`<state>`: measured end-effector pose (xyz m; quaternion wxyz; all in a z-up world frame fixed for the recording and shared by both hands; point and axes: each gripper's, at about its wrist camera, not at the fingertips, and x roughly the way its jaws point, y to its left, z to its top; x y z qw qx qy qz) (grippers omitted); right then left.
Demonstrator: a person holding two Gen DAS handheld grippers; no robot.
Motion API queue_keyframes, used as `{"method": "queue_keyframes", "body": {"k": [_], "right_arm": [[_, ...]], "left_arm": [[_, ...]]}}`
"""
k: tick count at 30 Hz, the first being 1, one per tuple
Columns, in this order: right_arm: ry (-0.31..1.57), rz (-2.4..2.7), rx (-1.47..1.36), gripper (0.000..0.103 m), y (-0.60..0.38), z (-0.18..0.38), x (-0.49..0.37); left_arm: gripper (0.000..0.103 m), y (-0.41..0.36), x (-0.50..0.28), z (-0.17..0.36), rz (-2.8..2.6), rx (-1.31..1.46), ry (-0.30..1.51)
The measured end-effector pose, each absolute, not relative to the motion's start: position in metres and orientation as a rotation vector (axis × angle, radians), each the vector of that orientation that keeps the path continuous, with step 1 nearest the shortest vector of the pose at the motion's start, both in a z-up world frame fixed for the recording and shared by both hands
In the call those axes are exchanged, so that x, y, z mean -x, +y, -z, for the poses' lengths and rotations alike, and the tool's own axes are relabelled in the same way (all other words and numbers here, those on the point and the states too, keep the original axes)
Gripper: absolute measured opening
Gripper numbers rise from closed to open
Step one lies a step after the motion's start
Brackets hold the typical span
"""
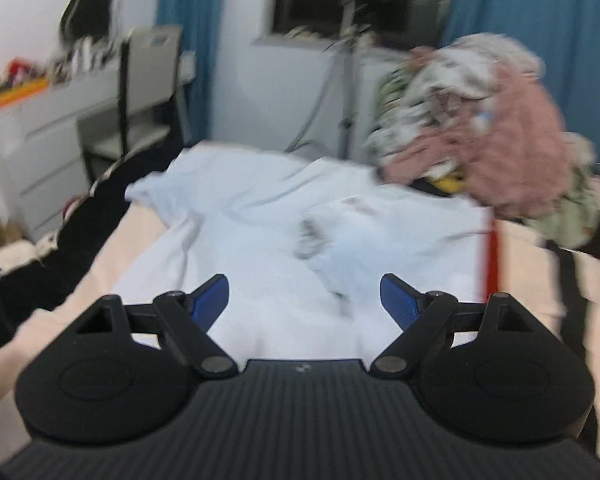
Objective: Fold clothes
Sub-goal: 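Grasp the opposite shirt side with the right tool and fold it over the body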
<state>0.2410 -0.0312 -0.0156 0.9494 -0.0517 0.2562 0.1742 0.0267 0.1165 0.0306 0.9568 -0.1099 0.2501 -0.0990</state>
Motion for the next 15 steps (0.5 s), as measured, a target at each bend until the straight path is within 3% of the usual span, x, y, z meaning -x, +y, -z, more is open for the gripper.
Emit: {"method": "queue_keyframes", "body": {"k": [7,15], "right_arm": [[0.511,-0.522,0.297,0.084,0.087,0.076,-0.350],[0.347,-0.504,0.429,0.083,0.161,0.109,-0.411]], "left_arm": [[0.103,0.152,-0.059,-0.003,0.175,0.256,0.500],[0.103,0.177,-0.101,0.032,0.123,0.330,0.551]]}}
